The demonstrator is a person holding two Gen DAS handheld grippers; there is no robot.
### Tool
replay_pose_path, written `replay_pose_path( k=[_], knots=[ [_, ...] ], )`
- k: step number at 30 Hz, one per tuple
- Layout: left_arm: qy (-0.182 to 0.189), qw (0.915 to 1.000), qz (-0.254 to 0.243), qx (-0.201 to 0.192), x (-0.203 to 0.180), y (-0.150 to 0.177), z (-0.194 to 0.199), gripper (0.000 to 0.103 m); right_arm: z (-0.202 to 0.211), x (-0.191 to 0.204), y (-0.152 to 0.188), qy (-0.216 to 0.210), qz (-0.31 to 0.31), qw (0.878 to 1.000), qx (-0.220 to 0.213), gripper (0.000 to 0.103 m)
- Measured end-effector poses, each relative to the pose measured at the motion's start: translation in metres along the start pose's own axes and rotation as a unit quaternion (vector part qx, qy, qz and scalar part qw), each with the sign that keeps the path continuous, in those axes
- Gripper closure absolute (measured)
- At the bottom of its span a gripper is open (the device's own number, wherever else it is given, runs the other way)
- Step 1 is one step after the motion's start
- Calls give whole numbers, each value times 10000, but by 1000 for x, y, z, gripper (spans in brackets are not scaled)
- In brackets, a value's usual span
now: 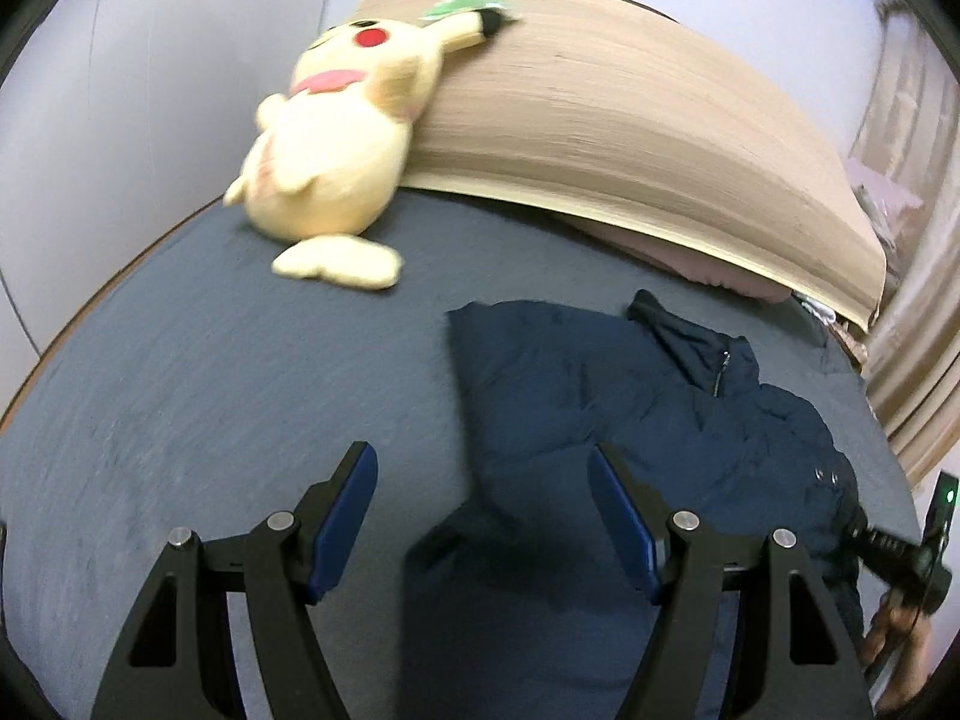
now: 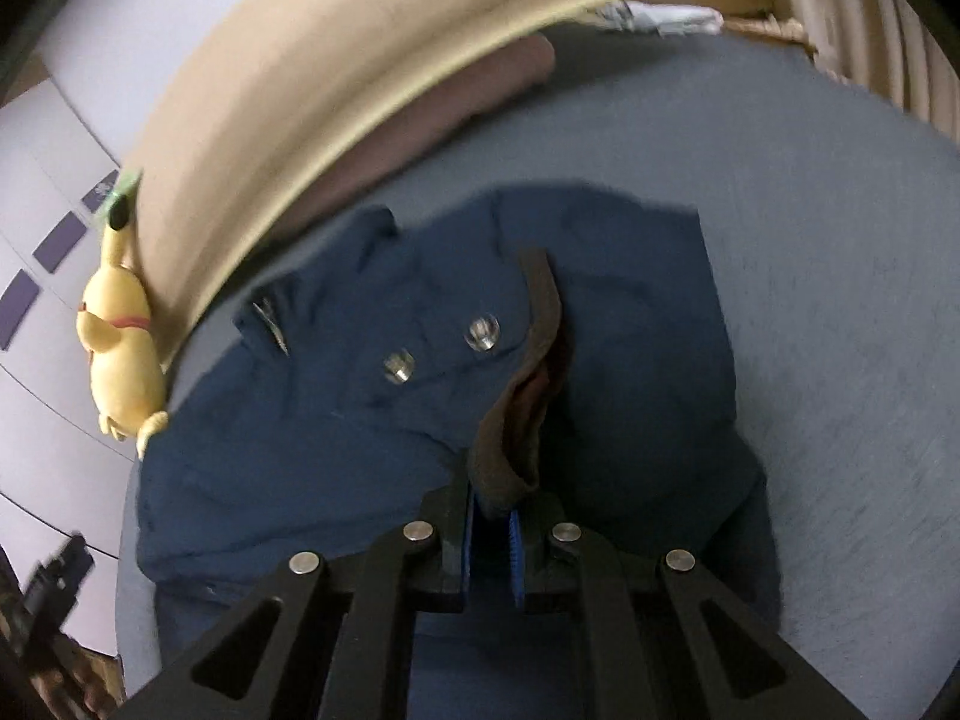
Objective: Fold large clothes
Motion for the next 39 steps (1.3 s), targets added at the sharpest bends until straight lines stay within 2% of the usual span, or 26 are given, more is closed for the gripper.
replay_pose_path(
  k=[5,6,8,10,12,14,17,19,20,21,25,26,28,31,33,35,37,39],
  knots=[
    [-410,9974,-587,99,-44,-11,-36,30,-8,0,4,21,42,10000,15,93],
    [-521,9960,-704,196,-50,-11,-44,30,-13,5,-2,15,27,10000,36,93],
    [-990,9888,-913,640,-57,-3,-78,30,-16,3,-4,33,30,10000,61,93],
    [-1177,9837,-1030,888,-56,5,-101,27,-15,-2,-5,62,24,9999,100,94],
    [-1365,9808,-1146,787,-55,9,-111,19,-16,-5,-8,128,56,9998,121,92],
    [-1343,9811,-1084,879,-52,8,-113,18,-21,-3,-11,189,92,9996,161,92],
    [-1283,9809,-1082,979,-50,4,-105,18,-15,-1,-12,162,73,9995,272,85],
    [-1256,9832,-1088,759,-49,-2,-85,19,-3,3,-9,106,98,9995,278,47],
    [-1217,9848,-1080,614,-48,-4,-76,19,11,5,-8,-5,138,9998,168,19],
    [-1127,9871,-1062,399,-47,-8,-62,19,23,6,-7,45,146,9999,14,17],
    [-1048,9908,-846,-153,-43,-24,-28,19,74,20,-12,184,304,9967,-727,17],
    [-963,9923,-759,-164,-45,-26,-27,19,83,29,-17,148,378,9950,-917,16],
    [-734,9950,-679,-51,-57,-27,-32,19,81,50,-29,139,643,9930,-979,15],
    [-584,9942,-893,113,-87,-20,-52,19,50,83,-45,150,1064,9910,-796,15],
    [-723,9898,-1201,269,-106,-10,-73,19,19,100,-51,363,1364,9882,-593,15],
    [-1039,9833,-1413,482,-115,-1,-96,19,-5,109,-49,649,1608,9838,-454,15],
    [-1151,9809,-1403,701,-115,5,-113,18,-27,109,-50,874,1698,9811,-303,15],
    [-1157,9812,-1363,731,-112,6,-122,16,-51,101,-51,1005,1602,9819,-41,15]
  ],
)
Point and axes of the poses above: each gripper's, at about its wrist camera, not at the fingertips, and z roughly against the way its jaws point, x to its left, y to its underside, the point moved 5 cm from there along -z, roughly the way its jaws point, and after that the axes turned 14 degrees about x, right-handed, at the moved point
